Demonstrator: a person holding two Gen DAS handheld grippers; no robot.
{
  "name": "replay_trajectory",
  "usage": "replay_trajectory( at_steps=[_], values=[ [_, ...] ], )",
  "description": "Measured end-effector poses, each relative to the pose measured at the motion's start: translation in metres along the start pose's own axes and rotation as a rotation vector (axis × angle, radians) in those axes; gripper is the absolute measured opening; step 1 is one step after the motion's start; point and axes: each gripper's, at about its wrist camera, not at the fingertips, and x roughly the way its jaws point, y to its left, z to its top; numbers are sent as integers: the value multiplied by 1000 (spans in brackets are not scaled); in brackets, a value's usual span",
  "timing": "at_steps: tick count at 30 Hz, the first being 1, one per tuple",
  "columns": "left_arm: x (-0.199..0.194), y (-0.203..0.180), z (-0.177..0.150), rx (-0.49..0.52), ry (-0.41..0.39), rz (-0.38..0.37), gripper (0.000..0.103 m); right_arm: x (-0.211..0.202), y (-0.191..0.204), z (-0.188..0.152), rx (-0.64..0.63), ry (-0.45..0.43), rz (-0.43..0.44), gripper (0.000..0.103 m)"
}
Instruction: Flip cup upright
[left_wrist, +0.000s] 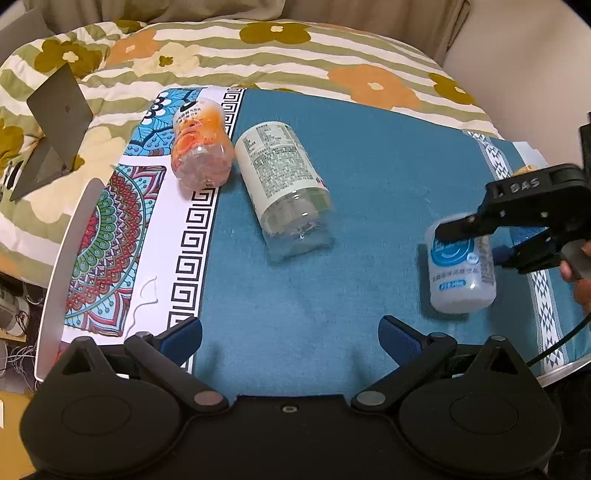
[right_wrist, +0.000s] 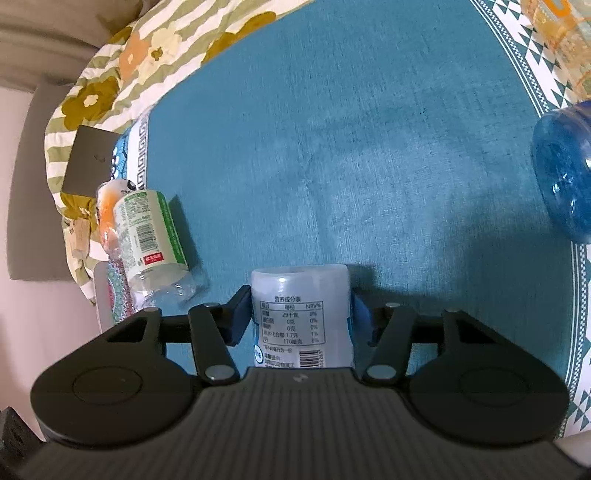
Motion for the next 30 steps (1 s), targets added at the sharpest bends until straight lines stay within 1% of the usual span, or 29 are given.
replay_trajectory(
  at_steps=[1, 3, 4, 6, 8, 10, 11, 13, 15, 16, 18, 21, 27, 30],
  values=[
    [-1, 1, 1, 1, -2, 0, 103, -4, 3, -1, -7, -18, 9, 70],
    [-2, 3, 1, 2, -8, -2, 103, -17, 11, -7, -34, -94, 32, 70],
    [-2, 4, 1, 0, -8, -1, 103, -25, 17, -14, -66, -160, 38, 70],
    [-3, 7, 0, -11, -19, -2, 103, -34, 29, -31, -148, -302, 23, 70],
    [-5, 12, -2, -26, -39, -11, 103, -34, 39, -56, -244, -472, -28, 71],
    [-4, 14, -3, -23, -46, -7, 103, -25, 47, -81, -345, -616, -109, 71],
    [-3, 14, -4, -16, -48, -3, 103, -19, 48, -93, -381, -669, -133, 71],
    [0, 14, -5, 6, -55, 11, 103, -6, 49, -108, -429, -742, -175, 71],
    [2, 15, -7, 21, -72, 35, 103, 8, 49, -118, -465, -787, -212, 71],
    [2, 16, -8, 26, -83, 46, 103, 14, 48, -121, -474, -795, -225, 72],
    [3, 16, -9, 30, -94, 52, 103, 19, 43, -126, -478, -826, -222, 72],
    [5, 16, -12, 30, -94, 41, 103, 24, 42, -135, -507, -851, -228, 73],
    [4, 9, -16, 66, -86, 33, 103, 22, 37, -150, -529, -869, -219, 73],
    [4, 7, -19, 70, -82, 27, 103, 21, 35, -155, -534, -859, -219, 73]
  ],
)
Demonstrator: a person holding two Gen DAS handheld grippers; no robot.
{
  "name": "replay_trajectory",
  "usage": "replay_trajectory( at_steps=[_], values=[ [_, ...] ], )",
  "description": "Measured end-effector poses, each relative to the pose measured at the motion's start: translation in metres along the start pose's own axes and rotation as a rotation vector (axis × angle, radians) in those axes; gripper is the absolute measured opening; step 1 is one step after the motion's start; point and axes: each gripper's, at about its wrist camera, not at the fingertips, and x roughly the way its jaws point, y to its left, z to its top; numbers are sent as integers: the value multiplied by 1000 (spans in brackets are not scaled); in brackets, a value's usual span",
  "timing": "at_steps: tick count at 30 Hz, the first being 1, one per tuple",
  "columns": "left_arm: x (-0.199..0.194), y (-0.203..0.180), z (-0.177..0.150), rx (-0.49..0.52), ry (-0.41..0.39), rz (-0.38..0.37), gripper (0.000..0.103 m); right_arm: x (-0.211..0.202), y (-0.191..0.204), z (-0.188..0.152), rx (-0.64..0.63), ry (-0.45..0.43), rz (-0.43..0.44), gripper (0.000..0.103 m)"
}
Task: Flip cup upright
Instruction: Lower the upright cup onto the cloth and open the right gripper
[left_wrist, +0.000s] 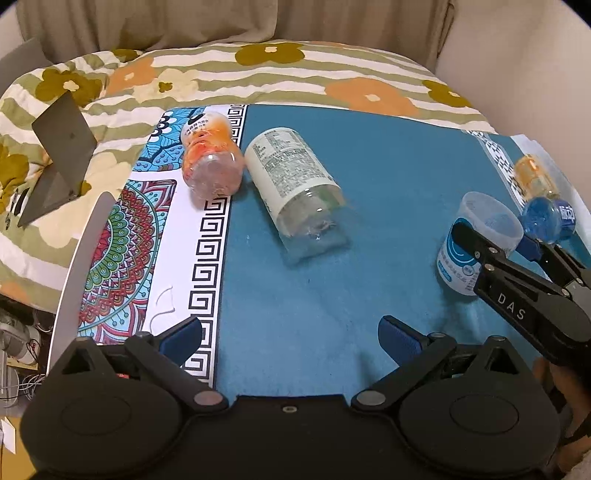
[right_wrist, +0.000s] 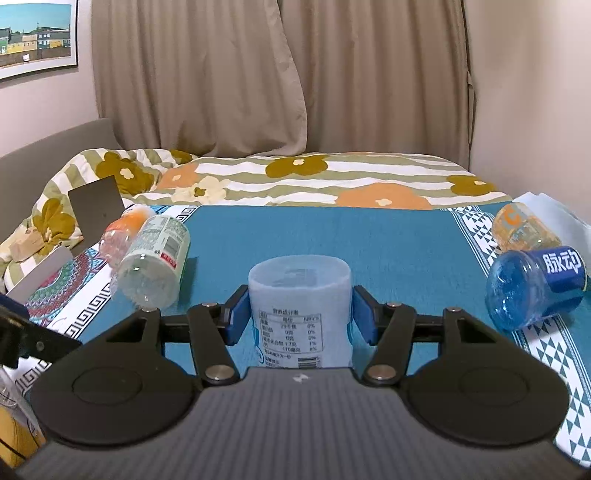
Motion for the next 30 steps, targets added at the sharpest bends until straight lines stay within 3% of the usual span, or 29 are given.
replay_trajectory(
  at_steps=[3, 11, 18, 21, 23, 30],
  values=[
    [-1, 0, -2, -2, 8, 2, 103, -2, 3, 3, -13, 45, -1, 73],
    [-5, -3, -4, -20, 36, -11, 103, 10, 10, 31, -58, 270, -8, 73],
    [-9, -6, -3, -23, 31, -19, 103, 14, 11, 35, -64, 317, -11, 75],
    [-9, -7, -3, -25, 34, -16, 103, 16, 9, 35, -36, 335, -9, 86],
    [-10, -7, -3, -28, 35, -15, 103, 16, 8, 35, -27, 344, -18, 103],
    [-37, -14, 10, -33, -1, -27, 103, -3, -2, 54, 10, 395, -22, 103]
  ],
)
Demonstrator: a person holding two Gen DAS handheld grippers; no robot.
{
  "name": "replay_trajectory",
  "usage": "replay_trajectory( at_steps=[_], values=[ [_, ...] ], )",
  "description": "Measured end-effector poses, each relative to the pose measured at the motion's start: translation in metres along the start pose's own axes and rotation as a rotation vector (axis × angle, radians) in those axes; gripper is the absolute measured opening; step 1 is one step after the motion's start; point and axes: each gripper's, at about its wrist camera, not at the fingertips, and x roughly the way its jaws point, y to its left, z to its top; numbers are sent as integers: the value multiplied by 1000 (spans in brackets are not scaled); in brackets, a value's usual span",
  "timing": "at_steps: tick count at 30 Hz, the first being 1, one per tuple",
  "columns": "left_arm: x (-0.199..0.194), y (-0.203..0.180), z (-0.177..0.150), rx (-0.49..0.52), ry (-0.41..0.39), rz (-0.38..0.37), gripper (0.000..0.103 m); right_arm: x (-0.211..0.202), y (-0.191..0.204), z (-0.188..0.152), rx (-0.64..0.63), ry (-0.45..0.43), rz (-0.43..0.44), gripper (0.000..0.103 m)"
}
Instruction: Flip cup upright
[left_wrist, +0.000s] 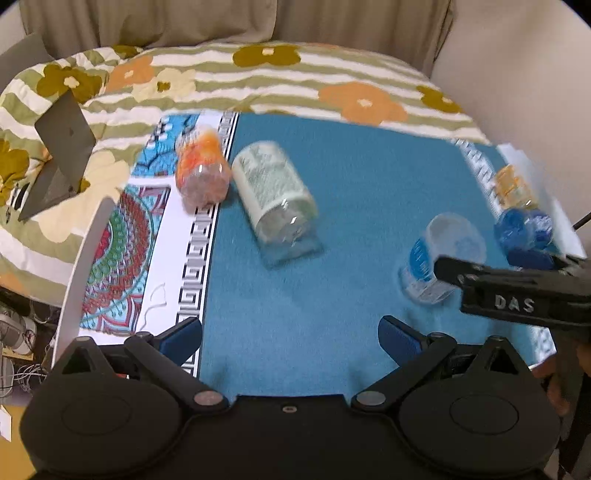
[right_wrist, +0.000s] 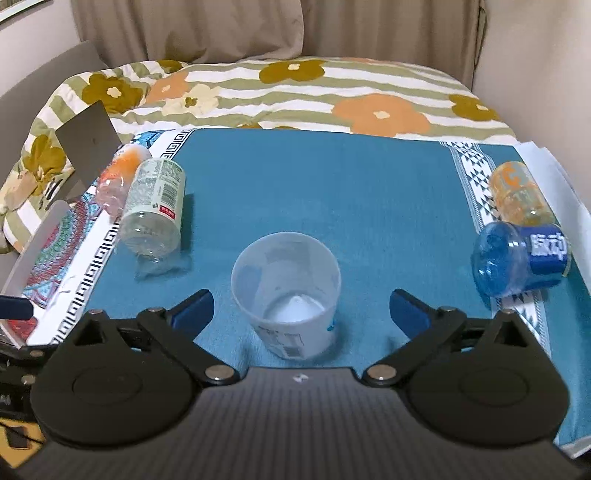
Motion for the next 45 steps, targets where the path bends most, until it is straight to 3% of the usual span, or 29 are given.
replay_trajectory(
  at_steps=[9, 15, 23, 45],
  values=[
    [-49, -20, 17, 19, -93, 7, 103, -77, -31, 27, 14, 77, -58, 103],
    [-57, -34, 7, 57, -109, 33, 103, -101, -50, 19, 6, 110, -107, 103],
    [-56, -48, -2, 59, -96, 33, 103, -104, -62, 1, 44, 142, -107, 103],
    [-55, -56, 3, 94, -112, 52, 103, -104, -64, 3, 61, 139, -109, 103]
  ],
)
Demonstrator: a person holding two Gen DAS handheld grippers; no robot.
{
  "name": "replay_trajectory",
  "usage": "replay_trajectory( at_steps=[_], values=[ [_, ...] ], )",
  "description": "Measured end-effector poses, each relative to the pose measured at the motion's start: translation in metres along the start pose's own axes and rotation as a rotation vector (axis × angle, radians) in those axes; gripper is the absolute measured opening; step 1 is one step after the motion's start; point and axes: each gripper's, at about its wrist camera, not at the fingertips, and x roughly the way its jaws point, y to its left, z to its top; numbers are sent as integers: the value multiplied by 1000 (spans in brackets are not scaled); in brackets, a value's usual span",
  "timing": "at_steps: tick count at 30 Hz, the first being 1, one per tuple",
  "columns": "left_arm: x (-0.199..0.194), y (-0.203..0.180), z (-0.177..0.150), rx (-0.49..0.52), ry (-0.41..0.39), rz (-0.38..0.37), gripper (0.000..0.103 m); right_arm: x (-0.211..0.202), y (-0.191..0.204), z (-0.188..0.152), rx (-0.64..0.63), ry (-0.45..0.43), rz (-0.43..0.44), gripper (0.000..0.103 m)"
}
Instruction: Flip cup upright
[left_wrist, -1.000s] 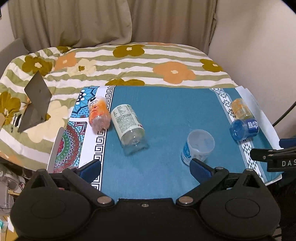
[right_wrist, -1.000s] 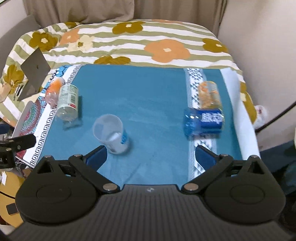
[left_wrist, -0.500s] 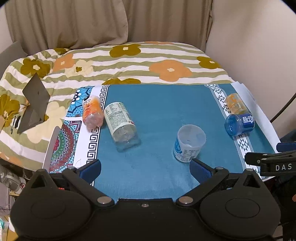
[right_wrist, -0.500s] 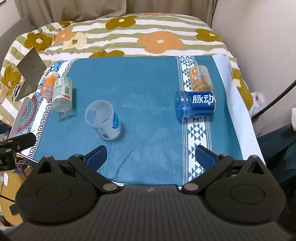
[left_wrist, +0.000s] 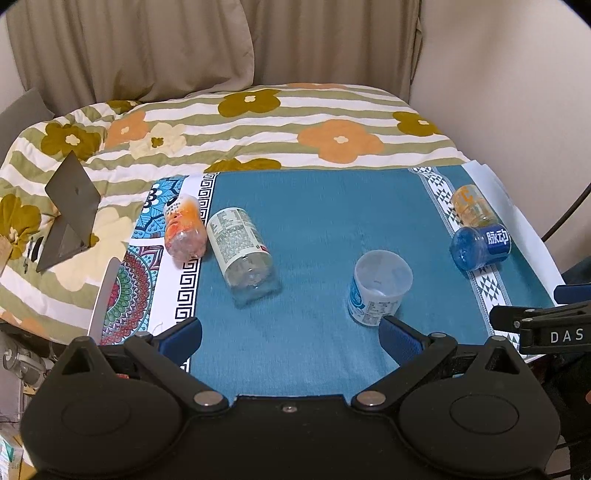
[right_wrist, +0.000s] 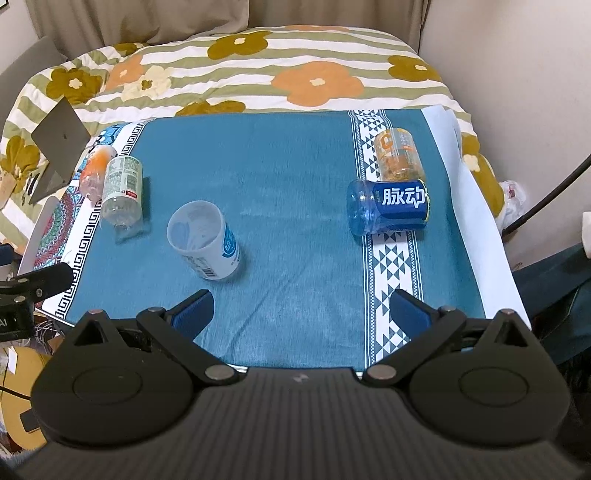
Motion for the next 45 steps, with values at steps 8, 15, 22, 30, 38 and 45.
replay_trajectory(
  at_steps=[8, 15, 22, 30, 38, 45],
  values=[
    [1, 0, 0, 0, 1, -2, 103, 2, -1, 1, 3, 3, -4, 103],
    [2, -1, 1, 1, 1, -3, 103, 2, -1, 1, 3, 4, -5, 103],
    [3, -2, 2, 0, 0, -1, 103, 1, -2, 2, 4, 3, -5, 103],
    [1, -1, 1, 1, -6, 4, 103, 0, -3, 2, 5, -1, -6, 103],
    [1, 0, -1, 2, -4, 12, 103, -2, -3, 3, 5, -5, -6, 103],
    [2, 2, -1, -6, -5, 6, 103, -2, -3, 4, 5, -7, -7, 103]
  ],
)
